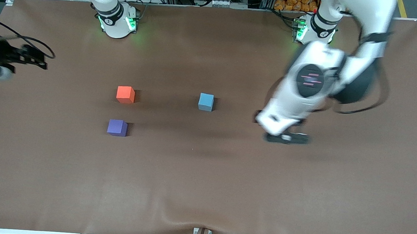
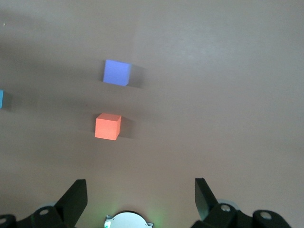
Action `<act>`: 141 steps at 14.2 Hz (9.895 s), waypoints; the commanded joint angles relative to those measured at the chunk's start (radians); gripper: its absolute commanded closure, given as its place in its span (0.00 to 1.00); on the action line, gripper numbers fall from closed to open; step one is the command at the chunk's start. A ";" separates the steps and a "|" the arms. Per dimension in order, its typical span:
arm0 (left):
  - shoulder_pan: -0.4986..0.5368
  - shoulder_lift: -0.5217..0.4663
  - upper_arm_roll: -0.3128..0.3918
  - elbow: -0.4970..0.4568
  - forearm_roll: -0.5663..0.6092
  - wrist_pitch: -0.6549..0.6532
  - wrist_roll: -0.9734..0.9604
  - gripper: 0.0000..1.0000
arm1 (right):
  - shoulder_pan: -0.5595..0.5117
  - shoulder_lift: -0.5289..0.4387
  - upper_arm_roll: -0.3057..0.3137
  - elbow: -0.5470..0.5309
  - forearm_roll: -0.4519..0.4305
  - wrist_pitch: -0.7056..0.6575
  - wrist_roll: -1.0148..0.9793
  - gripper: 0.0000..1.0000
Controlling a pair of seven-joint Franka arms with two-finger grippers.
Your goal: Place blue block between orange and purple blocks
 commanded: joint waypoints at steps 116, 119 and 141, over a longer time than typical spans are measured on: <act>0.301 -0.344 0.047 -0.116 -0.040 -0.275 0.407 0.00 | 0.238 0.256 -0.049 -0.728 0.138 1.045 0.333 0.00; 0.301 -0.344 0.047 -0.116 -0.040 -0.274 0.407 0.00 | 0.230 0.237 -0.049 -0.649 0.145 0.888 0.334 0.00; 0.300 -0.343 0.045 -0.116 -0.040 -0.274 0.397 0.00 | -0.001 -0.015 -0.049 0.186 0.010 -0.088 0.254 0.00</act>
